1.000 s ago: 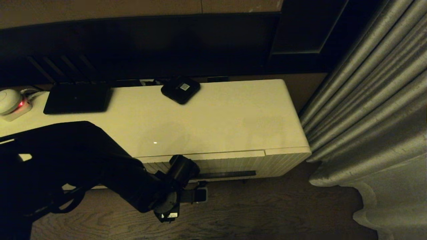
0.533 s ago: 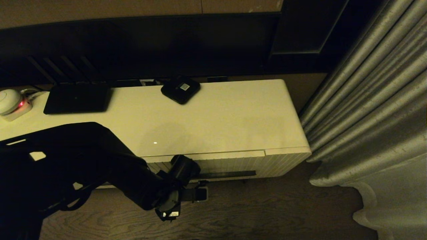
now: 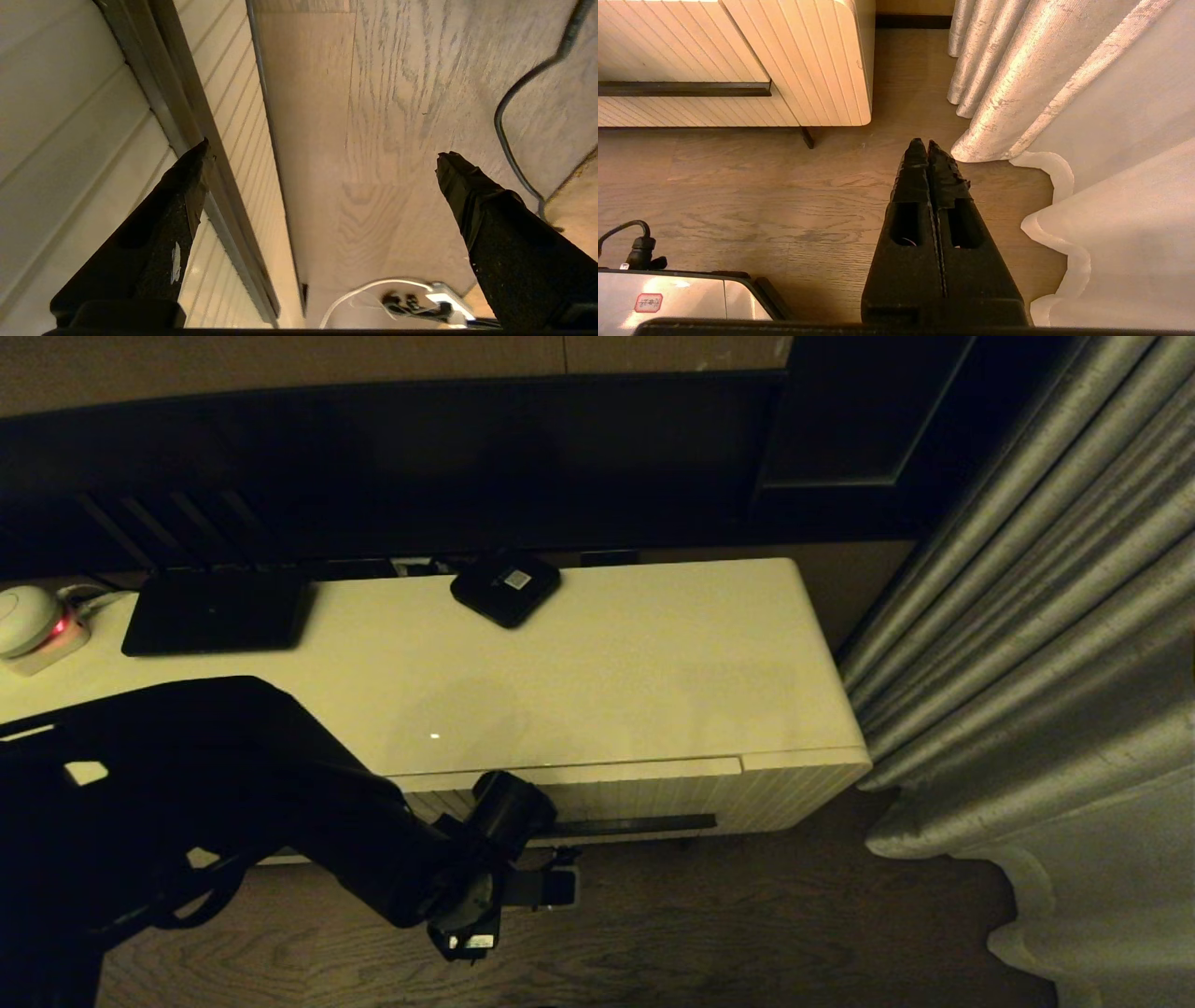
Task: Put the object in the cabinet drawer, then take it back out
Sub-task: Open the drawer
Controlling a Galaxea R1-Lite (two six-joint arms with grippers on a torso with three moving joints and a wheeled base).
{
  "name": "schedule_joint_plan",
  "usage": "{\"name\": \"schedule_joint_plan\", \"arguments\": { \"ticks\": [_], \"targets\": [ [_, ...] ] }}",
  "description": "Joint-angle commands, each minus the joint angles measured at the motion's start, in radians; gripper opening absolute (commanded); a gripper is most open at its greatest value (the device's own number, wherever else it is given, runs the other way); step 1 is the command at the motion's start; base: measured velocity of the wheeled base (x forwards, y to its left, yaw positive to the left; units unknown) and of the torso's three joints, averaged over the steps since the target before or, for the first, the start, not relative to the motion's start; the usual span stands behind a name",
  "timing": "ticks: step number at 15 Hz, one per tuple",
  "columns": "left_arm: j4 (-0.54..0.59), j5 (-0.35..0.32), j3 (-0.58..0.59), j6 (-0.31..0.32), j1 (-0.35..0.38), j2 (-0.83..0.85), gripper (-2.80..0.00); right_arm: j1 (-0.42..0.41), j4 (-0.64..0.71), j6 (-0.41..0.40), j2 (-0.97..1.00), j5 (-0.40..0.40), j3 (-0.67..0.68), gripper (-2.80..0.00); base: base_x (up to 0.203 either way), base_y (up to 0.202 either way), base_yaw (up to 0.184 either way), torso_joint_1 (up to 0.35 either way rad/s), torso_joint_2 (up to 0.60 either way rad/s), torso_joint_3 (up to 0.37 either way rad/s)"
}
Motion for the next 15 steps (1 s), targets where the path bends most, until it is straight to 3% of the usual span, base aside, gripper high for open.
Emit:
{"name": "schedule_joint_plan", "arguments": {
  "ticks": [1,7,10,12,15],
  "targets": [
    [0.02,-0.023,0.005,0.009,0.0,-0.031,0.0,0.0,0.001,0.0,0.001,0.0,0.002,-2.8,0.0,0.0,0.0,0.0,0.0,0.0],
    [0.037,-0.029,0.026,0.009,-0.002,-0.053,0.0,0.0,-0.001,0.0,0.001,0.0,0.0,-2.8,0.0,0.0,0.0,0.0,0.0,0.0],
    [0.035,0.005,0.023,0.013,-0.006,-0.069,0.0,0.0,-0.001,0.0,0.001,0.0,0.0,-2.8,0.0,0.0,0.0,0.0,0.0,0.0],
    [0.03,0.079,0.028,0.02,-0.015,-0.077,0.0,0.0,0.0,0.0,0.001,0.0,0.001,-2.8,0.0,0.0,0.0,0.0,0.0,0.0],
    [0.029,0.083,0.02,0.018,-0.017,-0.064,0.0,0.0,-0.001,0.0,0.001,0.0,0.0,-2.8,0.0,0.0,0.0,0.0,0.0,0.0]
  ]
}}
